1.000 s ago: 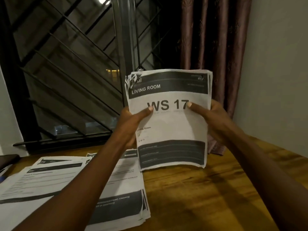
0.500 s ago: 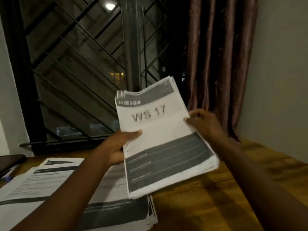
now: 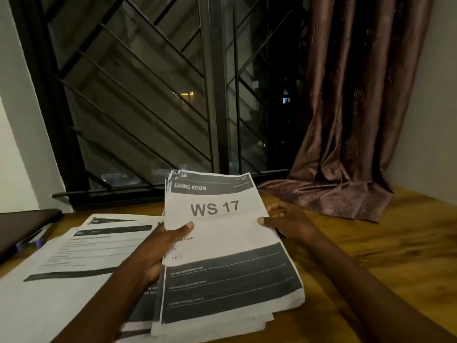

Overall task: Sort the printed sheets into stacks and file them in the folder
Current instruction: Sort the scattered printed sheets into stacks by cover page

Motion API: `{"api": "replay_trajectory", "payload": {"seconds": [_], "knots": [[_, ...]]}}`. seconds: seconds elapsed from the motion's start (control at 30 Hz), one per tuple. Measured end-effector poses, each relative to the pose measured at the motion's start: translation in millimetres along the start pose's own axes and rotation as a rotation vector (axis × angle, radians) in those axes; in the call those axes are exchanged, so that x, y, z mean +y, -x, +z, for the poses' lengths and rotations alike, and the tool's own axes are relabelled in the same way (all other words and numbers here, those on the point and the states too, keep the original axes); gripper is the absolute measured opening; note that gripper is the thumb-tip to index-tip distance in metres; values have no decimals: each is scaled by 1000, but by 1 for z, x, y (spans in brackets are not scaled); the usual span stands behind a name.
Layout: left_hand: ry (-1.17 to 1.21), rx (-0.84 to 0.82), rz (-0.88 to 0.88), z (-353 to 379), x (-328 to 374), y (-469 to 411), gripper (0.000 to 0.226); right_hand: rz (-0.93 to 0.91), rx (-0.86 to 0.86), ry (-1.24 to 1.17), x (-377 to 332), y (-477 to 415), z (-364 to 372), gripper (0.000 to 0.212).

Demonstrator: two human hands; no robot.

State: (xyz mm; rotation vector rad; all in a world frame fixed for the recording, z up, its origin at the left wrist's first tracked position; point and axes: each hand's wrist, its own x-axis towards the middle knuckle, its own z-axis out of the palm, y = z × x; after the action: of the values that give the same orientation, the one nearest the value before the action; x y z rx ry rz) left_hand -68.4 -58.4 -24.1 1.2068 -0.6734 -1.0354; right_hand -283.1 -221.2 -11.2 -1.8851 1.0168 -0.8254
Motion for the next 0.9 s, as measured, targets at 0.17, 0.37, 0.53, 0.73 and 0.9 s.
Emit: {"api": "replay_trajectory", "payload": {"seconds": [0.17,0.37,0.53,0.73,0.9], "knots": [[31,-14,53,-1,0,2,37,41,30,70,3,-5,-6,22],[-58,73,152,-12,3,10,23,160,230,188,27,-13,-64,22],[-127,156,216,-21,12,12,15,361,256,526,58,-9,-118,36],[-95,211,233,-49,19,8,8,439,220,681,83,-11,-139,36],[-102,185,183,-44,13,6,8,572,129,722,71,-4,-129,49]]}}
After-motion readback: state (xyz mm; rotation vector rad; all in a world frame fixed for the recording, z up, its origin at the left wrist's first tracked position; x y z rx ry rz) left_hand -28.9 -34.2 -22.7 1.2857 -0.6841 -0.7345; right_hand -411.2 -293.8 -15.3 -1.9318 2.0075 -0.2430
